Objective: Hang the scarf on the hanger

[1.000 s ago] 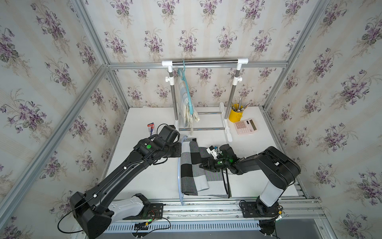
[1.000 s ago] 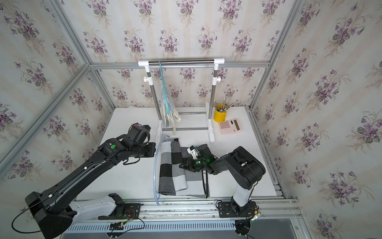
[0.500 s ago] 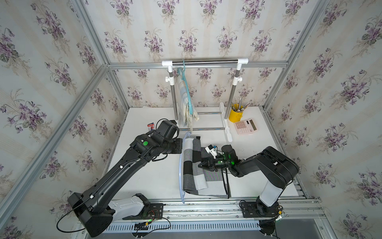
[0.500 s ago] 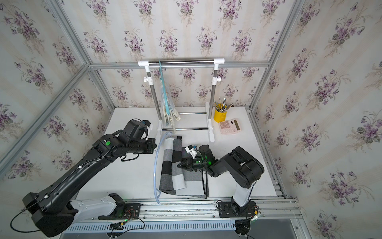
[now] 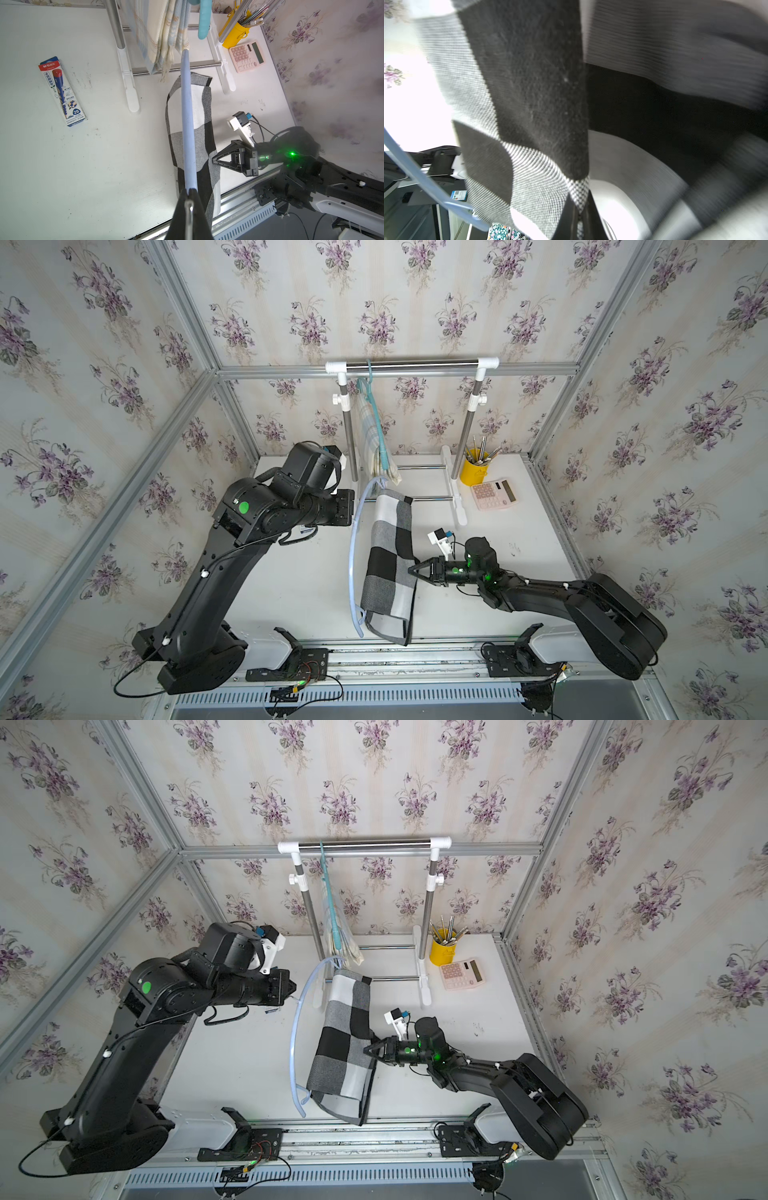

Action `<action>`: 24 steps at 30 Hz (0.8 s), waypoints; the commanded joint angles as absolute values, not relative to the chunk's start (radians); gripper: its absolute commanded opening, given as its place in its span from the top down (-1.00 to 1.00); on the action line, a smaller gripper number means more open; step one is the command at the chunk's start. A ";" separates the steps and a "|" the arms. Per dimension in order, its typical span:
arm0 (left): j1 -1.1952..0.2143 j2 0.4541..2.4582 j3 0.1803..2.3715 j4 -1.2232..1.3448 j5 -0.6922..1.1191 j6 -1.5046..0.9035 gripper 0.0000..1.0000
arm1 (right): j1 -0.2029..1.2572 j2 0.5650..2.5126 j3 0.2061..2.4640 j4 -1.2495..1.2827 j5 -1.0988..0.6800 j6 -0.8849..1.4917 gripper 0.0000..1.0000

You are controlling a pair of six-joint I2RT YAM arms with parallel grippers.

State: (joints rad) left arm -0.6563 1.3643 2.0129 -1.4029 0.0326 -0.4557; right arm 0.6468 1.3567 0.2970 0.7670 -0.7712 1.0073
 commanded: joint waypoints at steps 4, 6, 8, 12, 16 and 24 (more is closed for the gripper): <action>-0.653 1.406 2.142 -1.448 -0.004 -0.434 1.00 | 0.646 1.322 0.196 0.702 -0.699 1.005 1.00; -0.653 1.407 2.160 -1.447 -0.005 -0.435 1.00 | 0.646 1.309 0.171 0.710 -0.690 1.014 1.00; -0.653 1.431 2.174 -1.446 -0.005 -0.436 1.00 | 0.646 1.304 0.156 0.710 -0.687 1.019 1.00; -0.654 1.456 2.195 -1.454 -0.004 -0.434 1.00 | 0.646 1.311 0.146 0.713 -0.677 1.026 1.00; -0.652 1.472 2.230 -1.467 -0.011 -0.434 1.00 | 0.646 1.358 0.135 0.756 -0.683 1.042 1.00; -0.649 1.514 2.320 -1.510 -0.026 -0.426 1.00 | 0.646 1.472 0.100 0.849 -0.679 1.048 1.00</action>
